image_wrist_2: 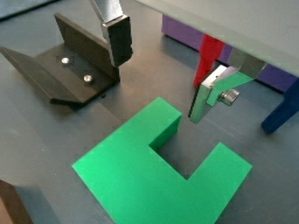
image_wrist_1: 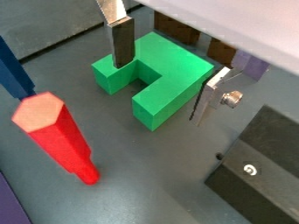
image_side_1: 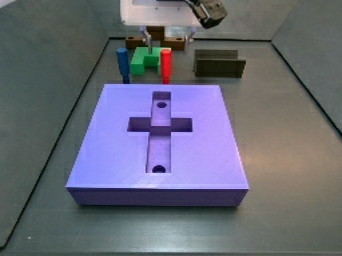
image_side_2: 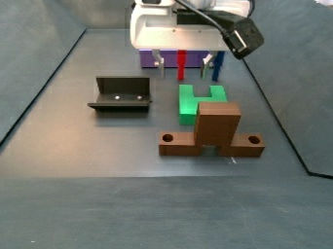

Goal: Pick up the green object. Move up. Place the green object on the fixture. Regrasp the green object. Move to above the board. Insert the green object.
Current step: Pick up the green object.

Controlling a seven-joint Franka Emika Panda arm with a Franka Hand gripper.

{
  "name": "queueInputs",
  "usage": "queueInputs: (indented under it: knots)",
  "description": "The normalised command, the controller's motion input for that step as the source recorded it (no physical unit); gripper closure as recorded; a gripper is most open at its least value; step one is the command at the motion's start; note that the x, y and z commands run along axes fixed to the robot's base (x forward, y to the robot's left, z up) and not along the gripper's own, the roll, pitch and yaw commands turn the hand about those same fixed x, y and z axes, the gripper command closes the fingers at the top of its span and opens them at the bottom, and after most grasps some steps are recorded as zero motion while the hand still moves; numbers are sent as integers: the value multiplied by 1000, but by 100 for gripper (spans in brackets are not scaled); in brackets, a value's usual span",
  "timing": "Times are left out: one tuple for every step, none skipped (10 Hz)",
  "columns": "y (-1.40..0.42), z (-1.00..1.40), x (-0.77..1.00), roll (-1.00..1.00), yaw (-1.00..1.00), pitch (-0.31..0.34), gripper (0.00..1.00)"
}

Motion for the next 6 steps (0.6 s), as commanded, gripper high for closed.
queueInputs:
  knots:
    - [20, -214, -49, 71, 0, 0, 0]
    - [0, -246, -34, 63, 0, -1, 0]
    - [0, -257, 0, 66, 0, -19, 0]
    - [0, -271, 0, 77, 0, -9, 0]
    - [46, -300, 51, 90, 0, 0, 0]
    - [74, -329, 43, 110, 0, 0, 0]
